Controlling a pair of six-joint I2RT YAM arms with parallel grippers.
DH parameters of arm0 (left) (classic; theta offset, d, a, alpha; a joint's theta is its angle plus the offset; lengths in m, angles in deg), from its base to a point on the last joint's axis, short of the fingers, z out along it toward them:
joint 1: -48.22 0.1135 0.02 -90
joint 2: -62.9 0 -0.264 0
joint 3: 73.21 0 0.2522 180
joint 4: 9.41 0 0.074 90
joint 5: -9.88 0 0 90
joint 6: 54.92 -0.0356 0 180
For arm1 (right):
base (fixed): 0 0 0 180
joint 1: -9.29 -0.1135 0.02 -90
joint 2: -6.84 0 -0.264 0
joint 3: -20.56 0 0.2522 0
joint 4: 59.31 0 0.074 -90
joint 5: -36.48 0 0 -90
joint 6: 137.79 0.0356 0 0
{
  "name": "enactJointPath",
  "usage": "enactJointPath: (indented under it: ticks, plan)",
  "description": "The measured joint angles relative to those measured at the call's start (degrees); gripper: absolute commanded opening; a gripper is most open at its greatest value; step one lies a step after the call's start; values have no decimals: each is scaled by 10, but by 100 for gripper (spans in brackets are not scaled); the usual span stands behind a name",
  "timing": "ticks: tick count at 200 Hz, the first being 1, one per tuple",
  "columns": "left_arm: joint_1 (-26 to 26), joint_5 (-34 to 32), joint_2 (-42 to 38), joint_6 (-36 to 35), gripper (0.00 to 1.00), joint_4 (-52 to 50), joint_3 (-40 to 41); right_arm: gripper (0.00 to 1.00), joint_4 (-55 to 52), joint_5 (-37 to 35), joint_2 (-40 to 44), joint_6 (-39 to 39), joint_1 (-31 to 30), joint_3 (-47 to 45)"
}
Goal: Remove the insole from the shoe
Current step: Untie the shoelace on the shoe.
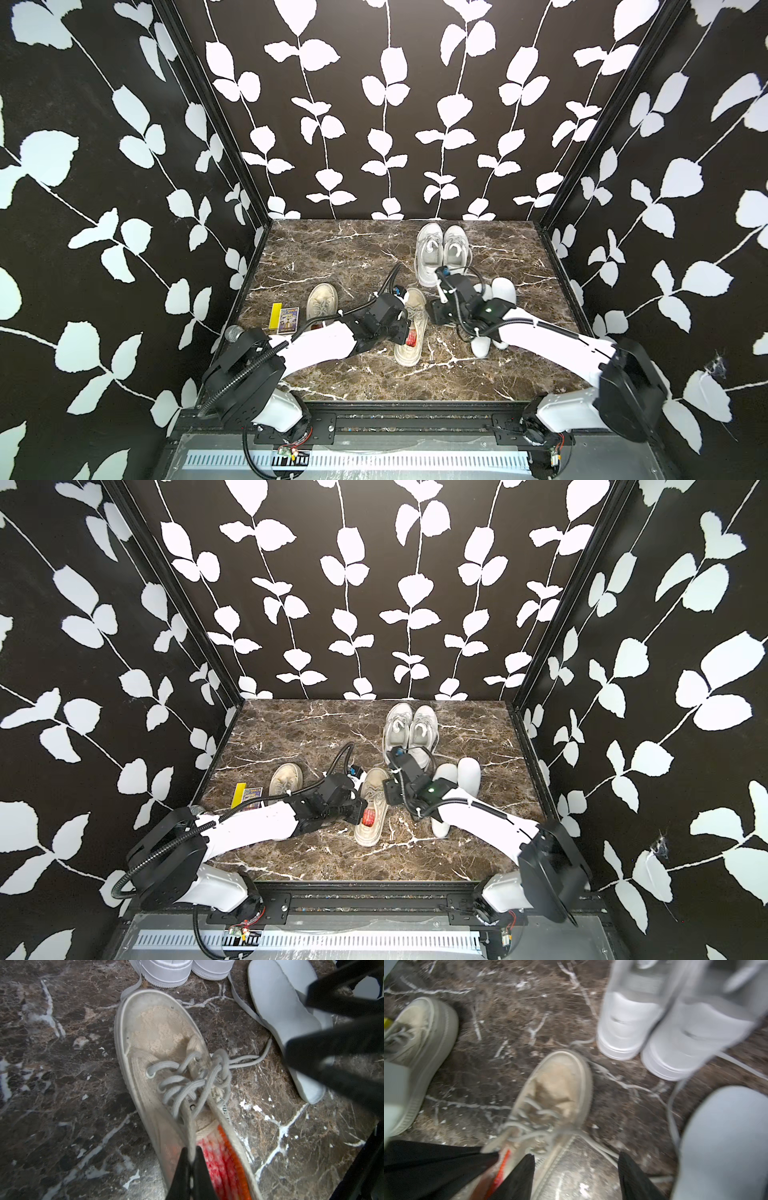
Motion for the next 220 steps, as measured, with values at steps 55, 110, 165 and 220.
enactJointPath:
  ticks: [55, 110, 165, 220]
  plan:
    - [0, 0, 0, 0, 0, 0, 0, 57, -3, -3, -66, -9, -20, 21]
    - [0, 0, 0, 0, 0, 0, 0, 50, -3, -22, -88, -5, -26, 21]
    - [0, 2, 0, 0, 0, 0, 0, 53, -3, -59, -127, 5, -26, 27]
    - [0, 16, 0, -7, 0, 3, 0, 65, 42, -124, -133, 62, -28, 25]
